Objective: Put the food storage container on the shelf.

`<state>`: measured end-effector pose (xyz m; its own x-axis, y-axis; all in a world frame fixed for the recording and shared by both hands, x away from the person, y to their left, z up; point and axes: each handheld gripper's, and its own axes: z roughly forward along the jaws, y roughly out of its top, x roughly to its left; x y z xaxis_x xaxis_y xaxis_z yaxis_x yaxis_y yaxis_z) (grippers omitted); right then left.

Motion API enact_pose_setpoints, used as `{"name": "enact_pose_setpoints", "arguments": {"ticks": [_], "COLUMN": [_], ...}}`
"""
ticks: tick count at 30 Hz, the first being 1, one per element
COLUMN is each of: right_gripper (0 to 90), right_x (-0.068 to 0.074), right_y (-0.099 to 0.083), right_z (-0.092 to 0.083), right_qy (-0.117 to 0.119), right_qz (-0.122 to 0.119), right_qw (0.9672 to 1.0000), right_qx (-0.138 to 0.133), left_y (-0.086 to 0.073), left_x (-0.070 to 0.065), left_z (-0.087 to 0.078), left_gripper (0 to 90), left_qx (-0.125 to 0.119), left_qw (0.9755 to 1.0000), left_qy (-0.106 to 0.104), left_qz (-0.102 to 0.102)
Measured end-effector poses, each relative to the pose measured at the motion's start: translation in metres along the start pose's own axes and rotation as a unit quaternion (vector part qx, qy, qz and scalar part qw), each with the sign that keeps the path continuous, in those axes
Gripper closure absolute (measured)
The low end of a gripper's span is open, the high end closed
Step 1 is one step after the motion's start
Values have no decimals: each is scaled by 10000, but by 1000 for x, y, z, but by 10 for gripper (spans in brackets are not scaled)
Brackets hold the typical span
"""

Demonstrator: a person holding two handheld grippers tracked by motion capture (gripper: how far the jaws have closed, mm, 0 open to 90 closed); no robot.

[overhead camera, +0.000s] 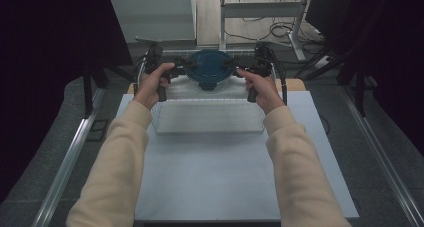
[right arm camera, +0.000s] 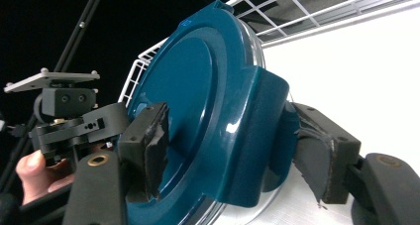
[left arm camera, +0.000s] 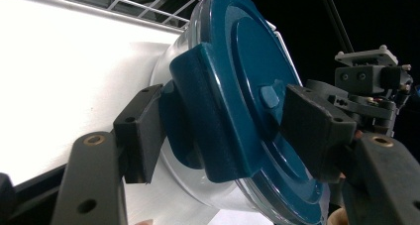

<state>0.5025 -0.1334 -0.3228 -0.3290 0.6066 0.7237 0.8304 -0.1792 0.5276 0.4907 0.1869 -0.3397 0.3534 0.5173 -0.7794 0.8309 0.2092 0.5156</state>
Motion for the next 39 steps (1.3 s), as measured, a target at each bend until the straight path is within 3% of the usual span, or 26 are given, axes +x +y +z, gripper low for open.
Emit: {"name": "enact_pose_setpoints", "arguments": {"ticks": [1, 3, 5, 6, 7, 8, 9, 11, 12, 13, 15, 16, 17, 18, 21, 22, 23, 24, 26, 29, 30, 32, 35, 39], "right_gripper": [287, 211, 175, 155, 155, 149, 149, 142, 142, 142, 153, 160, 171, 171, 173, 177, 177, 185, 196, 207, 209, 209, 209, 209], "right_x": [2, 10, 15, 22, 22, 29, 29, 35, 40, 40, 43, 43, 42, 42, 40, 37, 37, 34, 32, 26, 21, 15, 8, -11], "right_y": [-1, -3, -6, -9, -9, -14, -14, -20, -27, -27, -39, -44, -56, -56, -75, -87, -87, -99, -105, -120, -131, -142, -153, -176], "right_z": [0, -2, -6, -12, -12, -21, -21, -32, -42, -42, -52, -57, -66, -66, -79, -87, -87, -95, -98, -106, -111, -115, -119, -123], "right_qy": [-74, -520, -740, -1056, -1056, -1183, -1183, -1042, -1010, -1010, -1008, -975, -781, -781, -715, -679, -679, -625, -585, -496, -503, -529, -508, -659], "right_qz": [-29, -428, -637, -894, -894, -1225, -1225, -1587, -1880, -1880, -2270, -2367, -2485, -2485, -2710, -2781, -2781, -2829, -2869, -2938, -3034, -3121, -3147, -3252], "right_qw": [10000, 9974, 9948, 9900, 9900, 9848, 9848, 9812, 9765, 9765, 9681, 9662, 9650, 9650, 9594, 9576, 9576, 9565, 9555, 9537, 9504, 9471, 9463, 9417], "right_qx": [-53, -254, -290, -285, -285, -336, -336, -330, -289, -289, -315, -321, -308, -308, -315, -331, -331, -345, -368, -420, -473, -532, -545, -559], "left_y": [-1, -3, -7, -9, -11, -14, -18, -26, -35, -35, -50, -58, -66, -74, -97, -115, -115, -123, -137, -156, -161, -173, -191, -212], "left_x": [-2, -6, -11, -14, -17, -23, -27, -35, -42, -42, -47, -49, -50, -52, -55, -56, -56, -56, -54, -49, -48, -43, -33, -20], "left_z": [0, -3, -9, -13, -15, -20, -25, -34, -40, -40, -49, -52, -55, -57, -64, -69, -69, -71, -76, -81, -82, -84, -86, -83], "left_gripper": [330, 281, 252, 234, 234, 225, 225, 223, 224, 224, 224, 224, 224, 224, 231, 232, 234, 235, 235, 237, 237, 237, 236, 219], "left_qx": [-100, -251, -394, -458, -486, -523, -540, -566, -545, -545, -492, -451, -421, -382, -314, -283, -283, -287, -280, -305, -314, -306, -362, -268], "left_qw": [9998, 9989, 9967, 9949, 9934, 9908, 9888, 9860, 9842, 9842, 9825, 9817, 9809, 9794, 9743, 9711, 9711, 9702, 9680, 9673, 9666, 9643, 9619, 9605], "left_qy": [119, 327, 557, 691, 790, 910, 979, 980, 936, 936, 807, 759, 729, 733, 778, 792, 792, 782, 795, 735, 752, 815, 921, 984], "left_qz": [111, 234, 441, 570, 676, 860, 993, 1222, 1400, 1400, 1608, 1686, 1752, 1841, 2092, 2234, 2234, 2277, 2362, 2410, 2431, 2501, 2550, 2591]}}
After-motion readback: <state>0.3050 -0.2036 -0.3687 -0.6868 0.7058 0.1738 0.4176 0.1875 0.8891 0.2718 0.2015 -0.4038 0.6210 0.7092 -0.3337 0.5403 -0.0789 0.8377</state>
